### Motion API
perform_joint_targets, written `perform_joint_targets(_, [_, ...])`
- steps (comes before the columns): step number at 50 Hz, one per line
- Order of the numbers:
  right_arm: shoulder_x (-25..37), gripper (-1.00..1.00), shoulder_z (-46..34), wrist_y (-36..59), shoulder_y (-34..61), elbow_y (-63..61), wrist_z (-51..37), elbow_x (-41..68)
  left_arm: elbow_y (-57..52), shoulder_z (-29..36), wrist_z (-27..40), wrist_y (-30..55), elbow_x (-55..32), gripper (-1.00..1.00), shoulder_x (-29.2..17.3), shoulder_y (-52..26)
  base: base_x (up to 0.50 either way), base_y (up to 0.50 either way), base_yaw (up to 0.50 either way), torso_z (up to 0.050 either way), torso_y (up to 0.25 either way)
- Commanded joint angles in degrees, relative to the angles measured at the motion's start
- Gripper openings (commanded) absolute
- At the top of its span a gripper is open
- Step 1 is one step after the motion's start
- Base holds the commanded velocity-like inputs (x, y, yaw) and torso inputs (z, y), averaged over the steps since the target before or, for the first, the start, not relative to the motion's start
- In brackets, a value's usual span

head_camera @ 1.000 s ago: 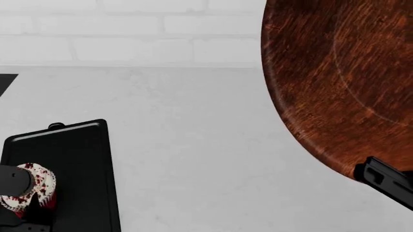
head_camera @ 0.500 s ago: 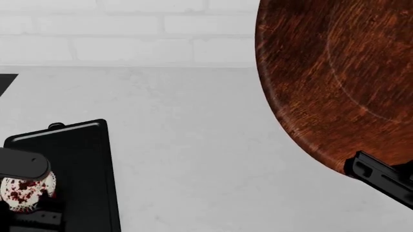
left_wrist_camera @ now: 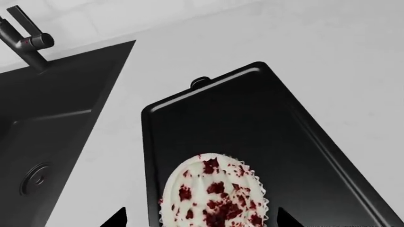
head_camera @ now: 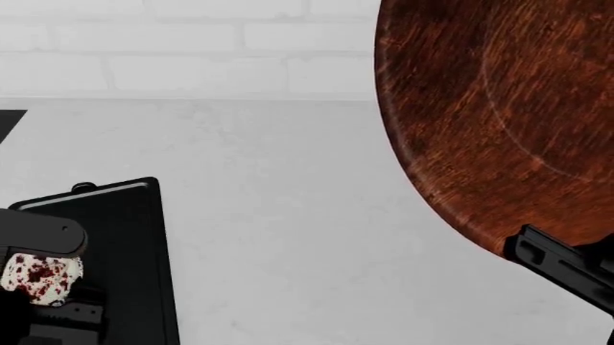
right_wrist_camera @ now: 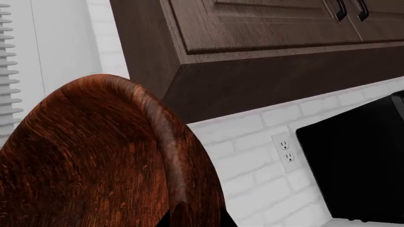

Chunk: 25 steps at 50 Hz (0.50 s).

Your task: Move the fresh-baked cupcake off the tray onto the counter, and place the bowl used for mixing into the sink.

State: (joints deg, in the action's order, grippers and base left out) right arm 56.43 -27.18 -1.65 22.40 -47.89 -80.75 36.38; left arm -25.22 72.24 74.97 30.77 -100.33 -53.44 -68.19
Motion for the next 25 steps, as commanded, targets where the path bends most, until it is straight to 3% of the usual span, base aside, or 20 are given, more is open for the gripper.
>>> perform_joint_targets(1, [-0.64, -1.0, 0.37, 1.74, 0.72, -0.67, 0.41, -1.06, 2.64, 0.66, -2.48, -0.33, 1.37, 1.0, 1.11, 1.08, 0.0, 0.0, 0.0, 0.0, 0.0])
perform_joint_targets(25, [-0.99, -1.0, 1.35, 2.33, 0.24, -0.7, 0.58, -1.0, 6.45, 1.46, -4.3, -0.12, 3.23, 1.0, 2.77, 1.7, 0.0, 0.0, 0.0, 0.001, 0.0])
